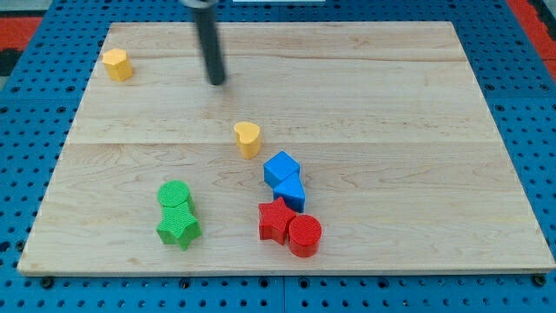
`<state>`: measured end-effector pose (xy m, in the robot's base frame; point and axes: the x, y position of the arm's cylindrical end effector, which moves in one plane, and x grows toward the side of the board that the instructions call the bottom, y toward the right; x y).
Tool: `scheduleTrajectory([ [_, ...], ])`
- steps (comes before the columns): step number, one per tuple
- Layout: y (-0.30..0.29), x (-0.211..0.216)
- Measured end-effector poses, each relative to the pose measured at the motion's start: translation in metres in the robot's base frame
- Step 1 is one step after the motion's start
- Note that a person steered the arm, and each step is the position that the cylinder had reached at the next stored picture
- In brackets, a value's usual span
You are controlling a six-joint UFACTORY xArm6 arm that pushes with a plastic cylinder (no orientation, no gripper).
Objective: Push the yellow heart to the center left of the board
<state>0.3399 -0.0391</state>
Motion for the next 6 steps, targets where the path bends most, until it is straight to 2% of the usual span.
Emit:
scheduleTrajectory([
  [1, 0.081, 0.059],
  [2, 0.036, 0.100],
  [4, -0.115, 0.109],
  [6, -0.175, 0.116],
])
